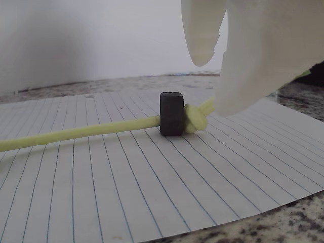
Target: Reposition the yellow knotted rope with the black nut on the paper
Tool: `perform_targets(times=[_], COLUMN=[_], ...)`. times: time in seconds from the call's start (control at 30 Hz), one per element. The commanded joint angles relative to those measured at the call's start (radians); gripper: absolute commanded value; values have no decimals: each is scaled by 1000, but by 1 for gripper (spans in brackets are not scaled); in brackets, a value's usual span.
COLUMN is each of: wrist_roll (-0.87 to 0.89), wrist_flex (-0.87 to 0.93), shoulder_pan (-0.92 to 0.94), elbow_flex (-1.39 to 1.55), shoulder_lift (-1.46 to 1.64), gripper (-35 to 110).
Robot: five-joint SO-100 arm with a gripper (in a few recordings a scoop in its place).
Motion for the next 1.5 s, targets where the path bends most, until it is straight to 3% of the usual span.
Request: perform_targets(times=[0.0, 1.0, 1.1, 1.2, 1.47], wrist_roll=[-6, -2, -2, -2, -9], wrist_flex=[-21, -97, -94, -95, -87], shoulder_pan=[15, 94, 92, 92, 94], elbow_flex=[-55, -120, -120, -120, -118], shoulder_lift=[-37, -166, -164, -161, -138], gripper=[38, 30, 24, 1, 0])
